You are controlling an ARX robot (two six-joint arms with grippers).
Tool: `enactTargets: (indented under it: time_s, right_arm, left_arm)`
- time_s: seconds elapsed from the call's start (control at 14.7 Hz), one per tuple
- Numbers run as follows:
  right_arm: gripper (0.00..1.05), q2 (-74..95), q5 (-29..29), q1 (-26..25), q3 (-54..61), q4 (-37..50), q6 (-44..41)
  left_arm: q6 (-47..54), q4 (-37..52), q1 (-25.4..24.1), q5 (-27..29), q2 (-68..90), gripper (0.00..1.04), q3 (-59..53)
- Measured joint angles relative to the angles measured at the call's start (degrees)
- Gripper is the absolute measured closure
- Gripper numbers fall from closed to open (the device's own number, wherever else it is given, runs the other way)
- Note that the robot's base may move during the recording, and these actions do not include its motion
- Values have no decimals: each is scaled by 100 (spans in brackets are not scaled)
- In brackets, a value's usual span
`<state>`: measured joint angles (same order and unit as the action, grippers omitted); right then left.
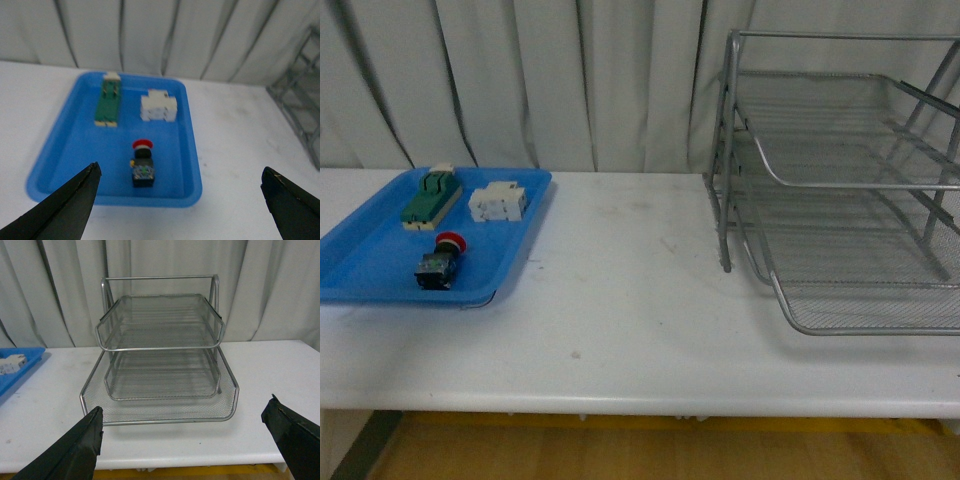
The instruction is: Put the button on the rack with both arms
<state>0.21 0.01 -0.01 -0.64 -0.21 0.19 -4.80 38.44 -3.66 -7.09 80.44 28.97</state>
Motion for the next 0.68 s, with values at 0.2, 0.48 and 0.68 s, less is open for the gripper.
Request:
enactTargets:
  time_s: [0.2,0.48,0.68]
  right_arm:
    - [6,0,0,0,0,0,0]
    - [6,0,2,0,0,0,0]
    - [6,0,0,0,0,0,0]
  left_arm:
    - [680,-1506,555,426,3545,7,3086]
    - [826,-2437,455,616,4468,7,4310]
    - [796,-2981,260,872,4848,7,4942]
